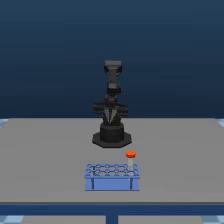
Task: Pick up the centrifuge tube on the rack
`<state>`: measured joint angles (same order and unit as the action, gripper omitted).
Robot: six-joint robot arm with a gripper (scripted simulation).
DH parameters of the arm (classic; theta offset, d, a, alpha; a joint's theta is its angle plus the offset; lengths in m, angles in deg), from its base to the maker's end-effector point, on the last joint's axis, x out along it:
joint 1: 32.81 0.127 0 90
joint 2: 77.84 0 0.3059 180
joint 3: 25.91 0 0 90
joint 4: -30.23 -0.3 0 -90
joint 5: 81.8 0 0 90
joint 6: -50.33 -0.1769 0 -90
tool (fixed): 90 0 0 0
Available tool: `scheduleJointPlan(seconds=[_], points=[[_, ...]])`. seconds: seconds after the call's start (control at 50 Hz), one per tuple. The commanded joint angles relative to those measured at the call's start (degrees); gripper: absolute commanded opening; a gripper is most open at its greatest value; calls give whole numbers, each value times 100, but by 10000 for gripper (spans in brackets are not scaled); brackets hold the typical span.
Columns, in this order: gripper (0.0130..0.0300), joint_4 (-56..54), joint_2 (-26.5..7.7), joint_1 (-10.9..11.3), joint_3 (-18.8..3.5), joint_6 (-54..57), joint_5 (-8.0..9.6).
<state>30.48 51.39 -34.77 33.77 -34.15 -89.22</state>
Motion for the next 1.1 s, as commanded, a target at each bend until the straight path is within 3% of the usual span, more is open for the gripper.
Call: scheduleJointPlan(seconds=[0.02, 0.6, 1.1], points=[[300, 0, 0, 0, 0, 0, 0], [300, -51, -6, 8, -2, 48, -3], [300, -943, -114, 149, -41, 882, -59]])
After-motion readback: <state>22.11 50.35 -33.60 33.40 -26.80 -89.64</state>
